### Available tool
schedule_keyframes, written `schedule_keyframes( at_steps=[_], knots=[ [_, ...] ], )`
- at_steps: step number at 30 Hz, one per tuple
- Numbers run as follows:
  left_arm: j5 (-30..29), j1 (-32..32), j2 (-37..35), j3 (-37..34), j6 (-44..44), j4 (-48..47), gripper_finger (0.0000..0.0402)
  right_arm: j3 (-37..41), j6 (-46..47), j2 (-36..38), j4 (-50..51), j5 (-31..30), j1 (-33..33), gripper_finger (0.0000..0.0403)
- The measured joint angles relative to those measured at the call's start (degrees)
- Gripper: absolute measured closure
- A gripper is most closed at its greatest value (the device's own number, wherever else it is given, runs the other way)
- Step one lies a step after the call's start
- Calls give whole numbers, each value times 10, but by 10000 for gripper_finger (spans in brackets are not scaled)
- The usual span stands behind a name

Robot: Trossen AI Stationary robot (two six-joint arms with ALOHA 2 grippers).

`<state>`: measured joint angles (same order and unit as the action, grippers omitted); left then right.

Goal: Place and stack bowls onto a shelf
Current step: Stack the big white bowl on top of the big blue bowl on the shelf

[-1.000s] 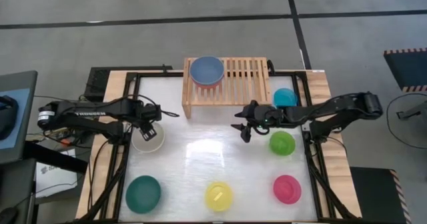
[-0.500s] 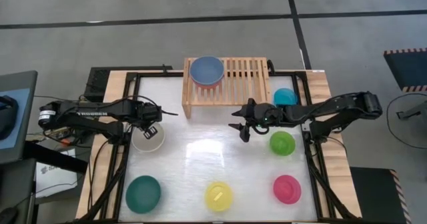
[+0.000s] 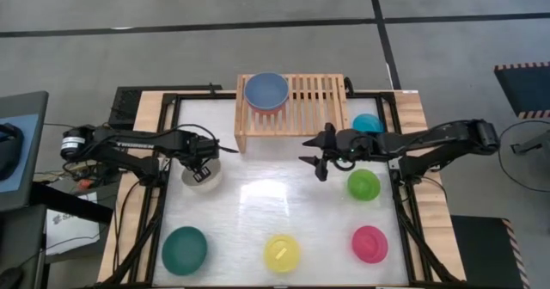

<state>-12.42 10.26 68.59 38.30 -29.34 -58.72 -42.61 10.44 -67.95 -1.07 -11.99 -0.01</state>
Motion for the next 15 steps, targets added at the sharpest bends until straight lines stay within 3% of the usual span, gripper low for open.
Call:
schedule_keyframes(
  at_steps=[8,15],
  knots=[
    [1,-40,0,47,-14,25,401,0,0,-18,-16,15,-3,133],
    [1,-108,0,88,-29,110,401,0,-14,-42,-78,28,-29,133]
  ],
)
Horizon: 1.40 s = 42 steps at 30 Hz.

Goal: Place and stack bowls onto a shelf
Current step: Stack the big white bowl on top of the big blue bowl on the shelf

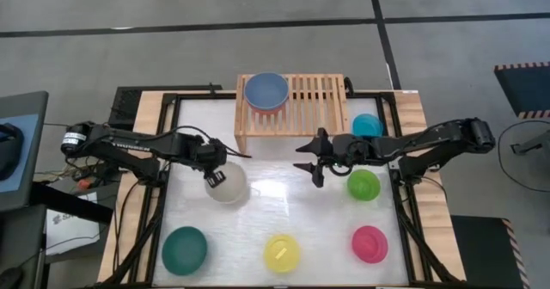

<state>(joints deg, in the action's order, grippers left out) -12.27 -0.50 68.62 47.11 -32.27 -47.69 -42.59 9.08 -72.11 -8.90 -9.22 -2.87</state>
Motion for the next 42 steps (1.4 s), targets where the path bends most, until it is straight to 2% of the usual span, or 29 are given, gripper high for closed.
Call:
schedule_keyframes(
  at_steps=[3,6,12,19,23,27,30,34,38,41,42],
  knots=[
    [-1,-30,0,1,-15,71,401,0,16,-18,-46,32,-12,133],
    [-25,-58,9,1,-33,148,401,-14,55,-51,-61,39,-24,133],
    [-63,-96,51,1,-40,240,401,-101,89,-157,8,-5,-58,133],
    [-66,-112,112,1,-19,318,401,-227,95,-267,164,-118,-79,133],
    [-66,-115,125,1,6,361,401,-256,110,-303,203,-114,-79,133],
    [-71,-116,124,1,32,386,401,-258,127,-316,211,-86,-75,145],
    [-76,-118,119,1,49,397,401,-257,134,-321,223,-74,-71,167],
    [-79,-119,119,1,64,416,401,-257,134,-331,225,-52,-64,218],
    [-77,-123,119,1,65,418,401,-257,129,-331,232,-46,-57,302],
    [-51,-123,110,1,73,416,402,-257,105,-321,247,-26,-51,375],
    [-40,-124,102,1,77,414,402,-257,100,-318,247,-15,-49,379]
  ],
)
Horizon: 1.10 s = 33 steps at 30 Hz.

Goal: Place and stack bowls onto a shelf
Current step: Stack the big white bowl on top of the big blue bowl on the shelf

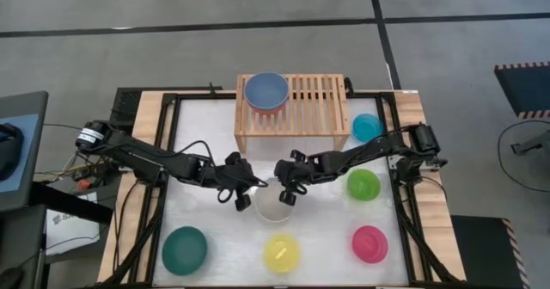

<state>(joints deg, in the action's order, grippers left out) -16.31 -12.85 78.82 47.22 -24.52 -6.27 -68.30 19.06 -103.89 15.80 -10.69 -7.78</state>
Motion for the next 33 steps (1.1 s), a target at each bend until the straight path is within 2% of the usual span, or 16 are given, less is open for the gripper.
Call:
schedule_keyframes(
  at_steps=[5,10,17,24,33],
  knots=[
    [6,-1,-80,0,47,-47,402,-37,-34,22,41,91,21,373],
    [-65,-18,-175,-9,56,-109,399,-97,-75,53,91,158,68,377],
    [-139,-72,-236,-64,9,-123,363,-204,-126,98,109,156,151,376],
    [-143,-103,-233,-106,-61,-123,308,-308,-136,100,101,153,242,376],
    [-143,-113,-233,-112,-68,-123,278,-322,-58,98,89,137,364,376]
  ],
)
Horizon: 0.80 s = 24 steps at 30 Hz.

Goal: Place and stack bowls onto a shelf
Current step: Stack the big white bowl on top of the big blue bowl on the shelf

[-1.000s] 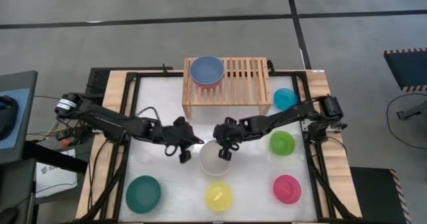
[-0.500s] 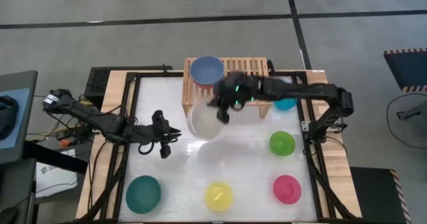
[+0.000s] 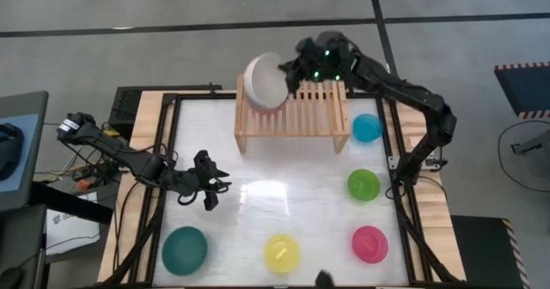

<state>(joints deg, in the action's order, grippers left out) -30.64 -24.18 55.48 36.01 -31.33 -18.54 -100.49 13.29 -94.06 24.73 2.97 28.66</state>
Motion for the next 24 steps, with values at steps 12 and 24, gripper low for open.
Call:
schedule_keyframes(
  at_steps=[12,24],
  knots=[
    [-16,14,0,0,4,0,277,-71,30,-92,97,45,82,369],
    [-11,22,0,0,1,-2,277,-164,12,-171,179,83,81,351]
  ],
)
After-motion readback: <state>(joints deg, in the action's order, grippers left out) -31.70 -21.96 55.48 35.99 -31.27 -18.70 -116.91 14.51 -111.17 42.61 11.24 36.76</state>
